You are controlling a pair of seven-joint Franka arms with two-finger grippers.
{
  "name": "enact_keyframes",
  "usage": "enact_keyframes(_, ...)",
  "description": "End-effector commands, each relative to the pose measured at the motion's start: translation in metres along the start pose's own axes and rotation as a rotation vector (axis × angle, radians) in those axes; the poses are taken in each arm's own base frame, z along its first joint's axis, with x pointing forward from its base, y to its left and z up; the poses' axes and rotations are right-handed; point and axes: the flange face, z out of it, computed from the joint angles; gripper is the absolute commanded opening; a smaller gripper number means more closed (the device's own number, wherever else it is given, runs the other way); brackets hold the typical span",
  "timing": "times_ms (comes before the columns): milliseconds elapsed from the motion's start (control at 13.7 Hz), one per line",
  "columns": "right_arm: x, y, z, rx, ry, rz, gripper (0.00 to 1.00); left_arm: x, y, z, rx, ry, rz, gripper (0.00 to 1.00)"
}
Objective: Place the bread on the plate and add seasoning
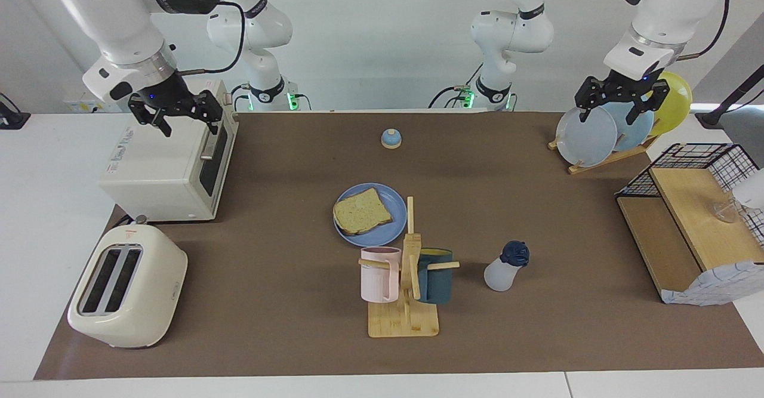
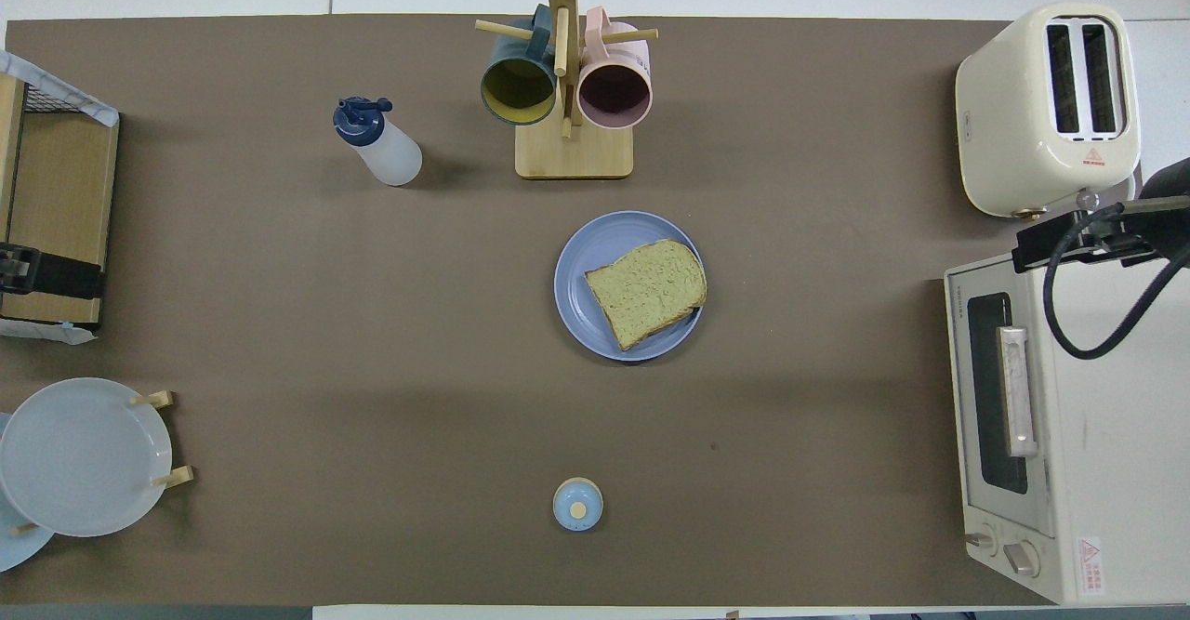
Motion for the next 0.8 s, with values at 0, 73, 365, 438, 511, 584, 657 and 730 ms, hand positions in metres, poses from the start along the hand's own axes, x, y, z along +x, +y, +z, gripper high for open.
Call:
enact_keyframes(0, -0.003, 0.005, -0.003, -0.001, 0.006, -0.018, 1.00, -0.008, -0.014, -0.011, -0.013, 0.027, -0.057, 1.00)
enact_keyframes(73, -0.003, 0.005, -0.003, -0.001, 0.006, -0.018, 1.00, -0.006, -0.026, -0.006, -0.016, 0.024, -0.100, 1.00)
enact_keyframes(365, -0.003, 0.005, -0.003, -0.001, 0.006, -0.018, 1.00, 0.029, -0.023, -0.013, -0.094, 0.025, -0.133, 1.00)
enact_keyframes(438, -0.003, 0.005, -0.003, -0.001, 0.006, -0.018, 1.00, 0.031, -0.014, -0.014, -0.099, 0.006, -0.120, 1.00)
enact_keyframes(511, -0.003, 0.005, -0.003, -0.001, 0.006, -0.018, 1.00, 0.028, -0.006, -0.018, -0.096, 0.008, -0.108, 1.00)
enact_keyframes(584, -0.003, 0.005, -0.003, -0.001, 0.006, -0.018, 1.00, 0.023, -0.004, -0.005, -0.092, -0.014, -0.109, 1.00)
enact_keyframes(657, -0.003, 0.005, -0.003, 0.001, 0.006, -0.018, 1.00, 0.017, -0.002, 0.000, -0.089, -0.004, -0.119, 1.00)
enact_keyframes(730, -0.003, 0.005, -0.003, -0.001, 0.006, -0.018, 1.00, 0.018, -0.001, 0.000, -0.089, -0.001, -0.124, 1.00)
